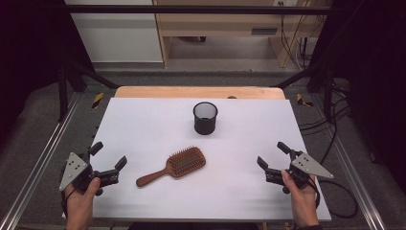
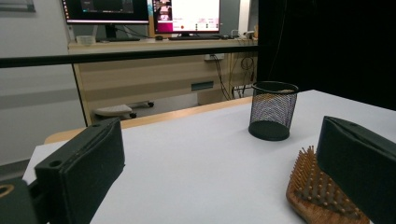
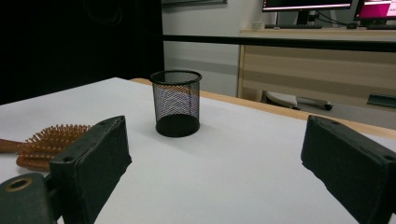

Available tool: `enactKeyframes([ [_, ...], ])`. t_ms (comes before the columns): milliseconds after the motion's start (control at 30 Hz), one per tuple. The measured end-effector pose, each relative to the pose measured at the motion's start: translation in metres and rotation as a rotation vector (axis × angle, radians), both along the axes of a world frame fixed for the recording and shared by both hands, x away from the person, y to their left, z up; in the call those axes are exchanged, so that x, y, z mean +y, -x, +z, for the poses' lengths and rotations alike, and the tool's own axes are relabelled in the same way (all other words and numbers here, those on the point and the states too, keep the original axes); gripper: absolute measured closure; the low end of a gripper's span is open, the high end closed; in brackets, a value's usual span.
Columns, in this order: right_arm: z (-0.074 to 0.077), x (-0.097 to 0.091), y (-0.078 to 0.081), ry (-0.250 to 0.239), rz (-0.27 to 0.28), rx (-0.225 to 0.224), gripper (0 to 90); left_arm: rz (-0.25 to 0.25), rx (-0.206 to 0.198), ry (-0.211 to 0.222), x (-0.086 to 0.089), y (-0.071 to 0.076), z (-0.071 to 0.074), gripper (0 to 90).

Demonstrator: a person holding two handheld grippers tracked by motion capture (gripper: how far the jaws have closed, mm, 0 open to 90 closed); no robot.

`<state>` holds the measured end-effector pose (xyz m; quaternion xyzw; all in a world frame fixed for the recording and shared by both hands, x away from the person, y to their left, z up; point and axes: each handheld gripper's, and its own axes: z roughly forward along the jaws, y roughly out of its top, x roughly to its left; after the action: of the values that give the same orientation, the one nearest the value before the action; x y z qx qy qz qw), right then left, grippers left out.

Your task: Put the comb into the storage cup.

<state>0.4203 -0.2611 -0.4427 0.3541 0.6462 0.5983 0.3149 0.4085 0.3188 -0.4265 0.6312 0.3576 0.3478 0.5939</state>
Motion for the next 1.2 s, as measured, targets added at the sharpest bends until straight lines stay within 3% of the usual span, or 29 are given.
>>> enactKeyframes([
  [167, -0.001, 0.001, 0.0, 0.003, -0.014, 0.017, 5.4, 0.014, 0.026, 0.006, -0.002, 0.0, -0.001, 1.3],
  [433, 0.0, 0.0, 0.0, 0.005, -0.061, 0.05, 3.4, -0.015, 0.049, -0.011, -0.01, 0.001, 0.0, 1.3],
  [533, 0.001, -0.001, 0.0, -0.025, -0.089, 0.071, 3.7, -0.029, 0.06, -0.021, -0.013, 0.0, -0.001, 1.5],
  [700, 0.001, -0.002, -0.003, -0.034, -0.108, 0.087, 4.2, -0.009, 0.044, -0.021, -0.014, 0.003, 0.003, 2.2],
  [833, 0.002, -0.002, -0.004, -0.049, -0.152, 0.124, 4.4, -0.019, 0.046, -0.019, -0.017, 0.003, 0.005, 2.2],
  [1200, 0.0, -0.002, -0.004, -0.029, -0.148, 0.126, 4.4, -0.052, 0.054, -0.089, -0.033, -0.002, 0.02, 2.3],
])
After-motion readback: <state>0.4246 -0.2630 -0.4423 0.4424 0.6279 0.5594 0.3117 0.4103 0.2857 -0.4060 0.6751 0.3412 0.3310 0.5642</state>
